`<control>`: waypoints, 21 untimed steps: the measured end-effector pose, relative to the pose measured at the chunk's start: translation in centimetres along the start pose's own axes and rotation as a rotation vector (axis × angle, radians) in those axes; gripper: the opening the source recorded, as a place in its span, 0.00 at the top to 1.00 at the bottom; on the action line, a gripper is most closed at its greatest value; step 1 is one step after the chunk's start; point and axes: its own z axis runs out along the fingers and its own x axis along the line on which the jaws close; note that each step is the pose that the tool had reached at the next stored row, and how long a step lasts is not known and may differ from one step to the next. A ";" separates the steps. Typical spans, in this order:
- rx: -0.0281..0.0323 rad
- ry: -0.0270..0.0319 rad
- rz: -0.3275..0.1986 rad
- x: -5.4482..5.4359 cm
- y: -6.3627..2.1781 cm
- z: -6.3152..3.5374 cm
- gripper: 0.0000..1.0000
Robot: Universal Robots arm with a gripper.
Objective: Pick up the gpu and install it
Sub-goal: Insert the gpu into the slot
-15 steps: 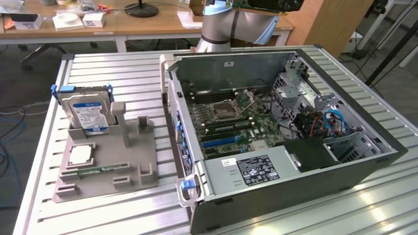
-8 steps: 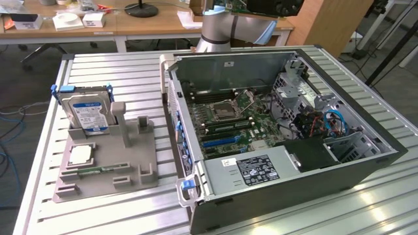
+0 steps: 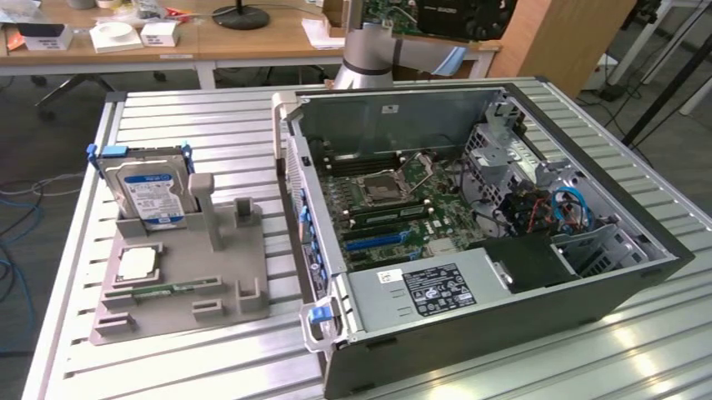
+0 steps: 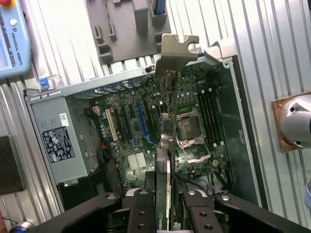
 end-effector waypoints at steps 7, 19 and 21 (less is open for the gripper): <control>0.0000 0.0000 0.000 0.0 0.01 0.73 0.74; 0.0000 -0.0004 0.000 0.0 0.03 1.59 0.74; 0.0000 -0.0005 0.000 0.0 0.04 1.88 0.74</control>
